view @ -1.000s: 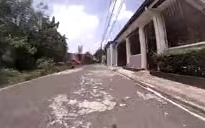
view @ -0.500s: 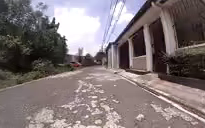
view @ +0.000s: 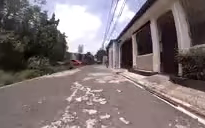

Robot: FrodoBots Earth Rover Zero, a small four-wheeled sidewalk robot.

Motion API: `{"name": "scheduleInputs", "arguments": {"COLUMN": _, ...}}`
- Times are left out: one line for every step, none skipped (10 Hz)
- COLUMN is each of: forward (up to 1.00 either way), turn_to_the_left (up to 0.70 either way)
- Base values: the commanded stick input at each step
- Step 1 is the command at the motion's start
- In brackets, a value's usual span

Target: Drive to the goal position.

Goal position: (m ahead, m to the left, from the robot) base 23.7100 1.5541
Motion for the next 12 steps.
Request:
{"name": "scheduleInputs", "arguments": {"forward": 1.0, "turn_to_the_left": 0.0}}
{"name": "scheduleInputs", "arguments": {"forward": 1.0, "turn_to_the_left": 0.0}}
{"name": "scheduleInputs", "arguments": {"forward": 1.0, "turn_to_the_left": 0.0}}
{"name": "scheduleInputs", "arguments": {"forward": 1.0, "turn_to_the_left": 0.0}}
{"name": "scheduleInputs", "arguments": {"forward": 1.0, "turn_to_the_left": 0.0}}
{"name": "scheduleInputs", "arguments": {"forward": 1.0, "turn_to_the_left": 0.0}}
{"name": "scheduleInputs", "arguments": {"forward": 1.0, "turn_to_the_left": 0.0}}
{"name": "scheduleInputs", "arguments": {"forward": 1.0, "turn_to_the_left": 0.0}}
{"name": "scheduleInputs", "arguments": {"forward": 1.0, "turn_to_the_left": 0.0}}
{"name": "scheduleInputs", "arguments": {"forward": 1.0, "turn_to_the_left": 0.0}}
{"name": "scheduleInputs", "arguments": {"forward": 1.0, "turn_to_the_left": 0.0}}
{"name": "scheduleInputs", "arguments": {"forward": 1.0, "turn_to_the_left": 0.0}}
